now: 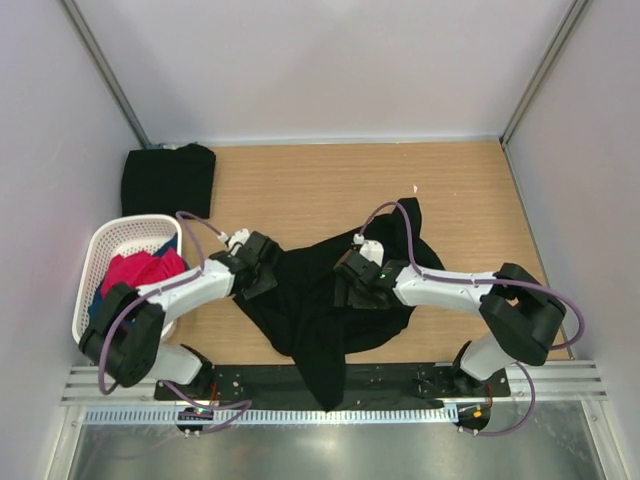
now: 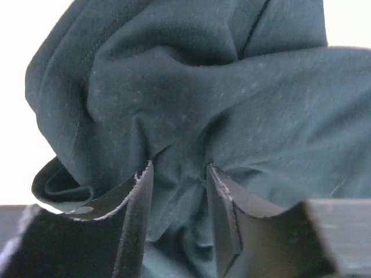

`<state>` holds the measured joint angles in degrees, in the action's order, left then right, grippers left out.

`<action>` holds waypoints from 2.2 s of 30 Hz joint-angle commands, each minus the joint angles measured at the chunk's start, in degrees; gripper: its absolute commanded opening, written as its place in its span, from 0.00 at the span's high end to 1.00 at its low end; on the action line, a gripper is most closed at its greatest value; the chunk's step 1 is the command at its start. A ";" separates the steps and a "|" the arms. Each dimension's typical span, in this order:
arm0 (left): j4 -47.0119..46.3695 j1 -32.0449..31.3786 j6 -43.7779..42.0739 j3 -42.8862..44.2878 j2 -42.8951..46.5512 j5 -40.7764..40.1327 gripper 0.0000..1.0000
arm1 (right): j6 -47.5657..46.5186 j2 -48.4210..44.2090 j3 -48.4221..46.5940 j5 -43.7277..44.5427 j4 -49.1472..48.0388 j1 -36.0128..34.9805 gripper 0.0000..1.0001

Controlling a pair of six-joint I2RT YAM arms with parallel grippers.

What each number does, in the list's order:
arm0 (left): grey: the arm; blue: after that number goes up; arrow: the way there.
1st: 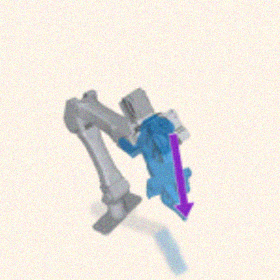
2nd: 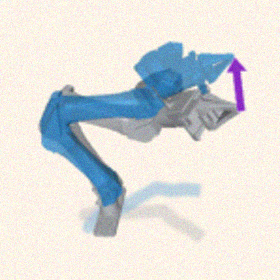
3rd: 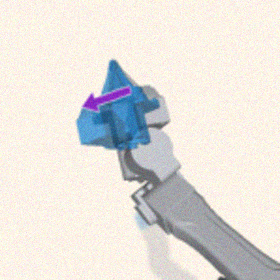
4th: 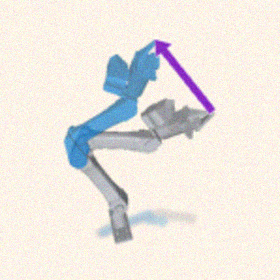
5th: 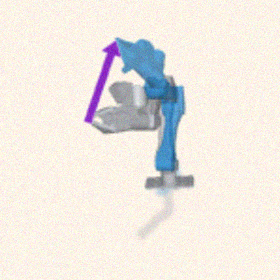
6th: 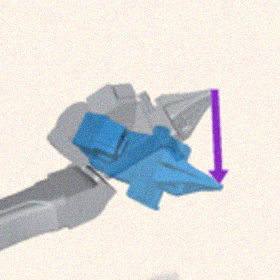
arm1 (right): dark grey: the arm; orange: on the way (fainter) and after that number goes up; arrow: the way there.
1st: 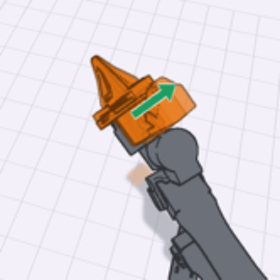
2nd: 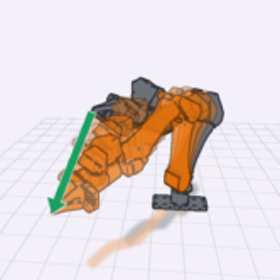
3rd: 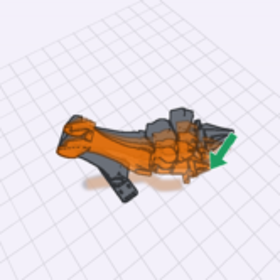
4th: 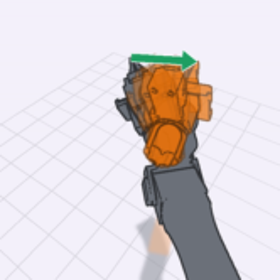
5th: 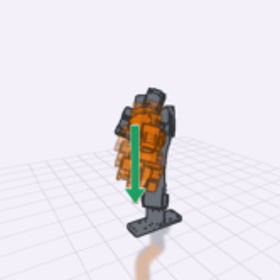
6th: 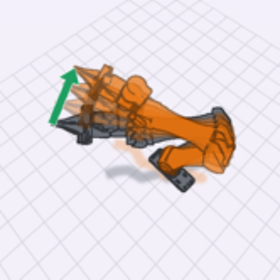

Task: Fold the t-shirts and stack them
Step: Flatten the tshirt out

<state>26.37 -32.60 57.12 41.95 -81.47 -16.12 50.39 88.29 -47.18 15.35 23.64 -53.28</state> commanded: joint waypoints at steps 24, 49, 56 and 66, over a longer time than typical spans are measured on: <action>32.32 -27.79 16.98 2.41 26.71 -18.05 0.29 | -3.45 -18.25 -10.11 7.06 21.37 7.92 0.10; 12.21 4.04 -3.78 15.88 -10.72 4.77 0.40 | -13.48 -4.44 -20.94 0.47 23.55 33.76 0.09; 10.11 4.12 -4.82 15.44 -13.18 2.15 0.55 | -13.30 -3.74 -20.06 -0.75 24.52 34.64 0.09; 6.94 4.74 -7.90 13.86 -16.00 3.90 0.81 | -14.88 7.14 -32.00 2.04 23.65 35.52 0.09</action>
<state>36.84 -28.58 50.70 57.08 -96.57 -13.34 37.04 93.19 -74.70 15.46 49.21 -18.26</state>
